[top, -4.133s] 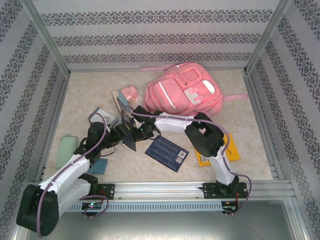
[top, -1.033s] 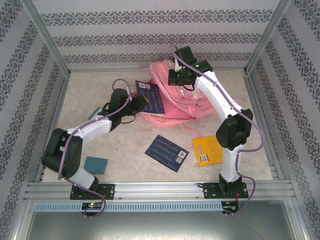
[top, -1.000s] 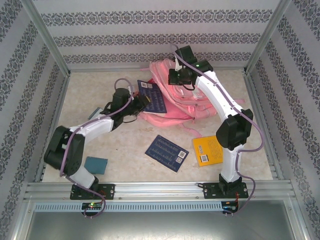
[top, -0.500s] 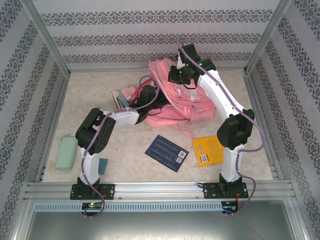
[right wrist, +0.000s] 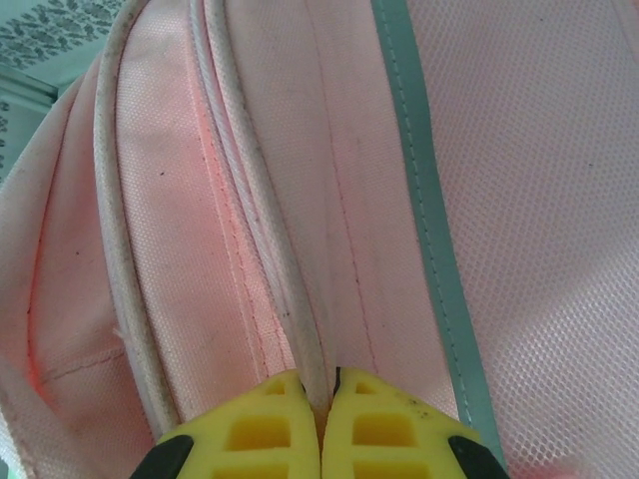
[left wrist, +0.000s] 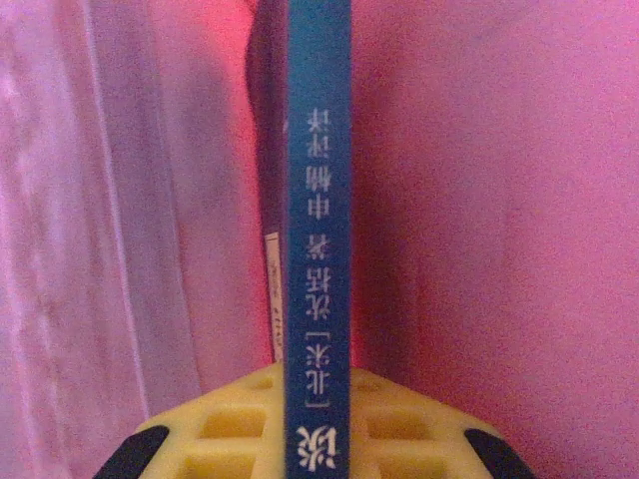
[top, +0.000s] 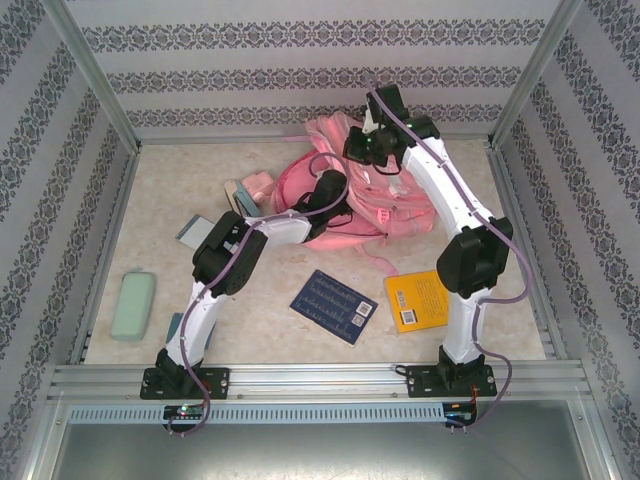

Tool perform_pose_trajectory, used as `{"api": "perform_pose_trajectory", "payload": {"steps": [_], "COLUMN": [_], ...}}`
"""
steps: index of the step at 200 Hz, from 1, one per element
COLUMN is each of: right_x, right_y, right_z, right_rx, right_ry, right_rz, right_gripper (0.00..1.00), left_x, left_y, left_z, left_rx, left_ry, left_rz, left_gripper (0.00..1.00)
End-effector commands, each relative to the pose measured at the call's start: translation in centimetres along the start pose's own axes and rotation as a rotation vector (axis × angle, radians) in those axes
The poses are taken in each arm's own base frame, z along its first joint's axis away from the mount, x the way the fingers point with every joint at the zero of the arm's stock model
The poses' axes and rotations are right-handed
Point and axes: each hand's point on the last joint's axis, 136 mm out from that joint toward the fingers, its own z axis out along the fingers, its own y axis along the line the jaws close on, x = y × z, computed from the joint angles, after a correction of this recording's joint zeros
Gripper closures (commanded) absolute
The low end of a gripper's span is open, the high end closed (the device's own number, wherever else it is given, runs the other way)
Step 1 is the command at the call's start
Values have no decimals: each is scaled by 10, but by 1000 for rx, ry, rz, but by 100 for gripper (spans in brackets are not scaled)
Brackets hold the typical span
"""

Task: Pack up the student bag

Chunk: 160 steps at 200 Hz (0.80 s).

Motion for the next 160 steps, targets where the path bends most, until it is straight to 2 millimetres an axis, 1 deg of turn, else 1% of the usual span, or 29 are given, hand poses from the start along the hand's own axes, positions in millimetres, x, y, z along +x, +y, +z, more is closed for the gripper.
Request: {"api": "perform_pose_trajectory", "payload": {"steps": [1, 15, 22, 35, 52, 64, 65, 68, 77, 92, 132, 160], "right_x": [-23, -24, -24, -24, -24, -23, -23, -23, -22, -21, -17, -13], "right_y": [56, 52, 49, 44, 37, 30, 29, 28, 24, 20, 16, 8], "right_z": [-41, -40, -39, -38, -35, -32, -32, -31, -29, -25, -15, -3], "right_rx": [-177, -169, -161, -153, -139, -123, -121, -119, -112, -110, -103, -84], "right_ry": [-116, -118, -118, -117, -117, -117, -117, -115, -113, -112, -100, -81], "right_rz": [-50, -46, -46, -41, -38, -37, -37, -36, -32, -29, -34, -45], "right_gripper": [100, 100, 100, 100, 100, 100, 100, 100, 100, 100, 100, 100], "left_x": [16, 17, 16, 14, 8, 3, 3, 0, -3, -6, -16, -23], "left_y": [19, 22, 24, 23, 25, 23, 25, 21, 21, 23, 39, 46], "left_z": [5, 1, -2, -10, -24, -35, -36, -39, -46, -58, -97, -132], "left_rx": [-106, -146, -162, -195, -245, -270, -274, -273, -299, -330, -414, -478], "left_ry": [23, 35, 39, 41, 25, 8, 9, 4, 6, 13, 8, 15], "left_rz": [37, 62, 76, 99, 128, 149, 151, 156, 165, 181, 184, 203], "left_gripper": [84, 60, 53, 44, 41, 33, 32, 31, 28, 26, 25, 25]}}
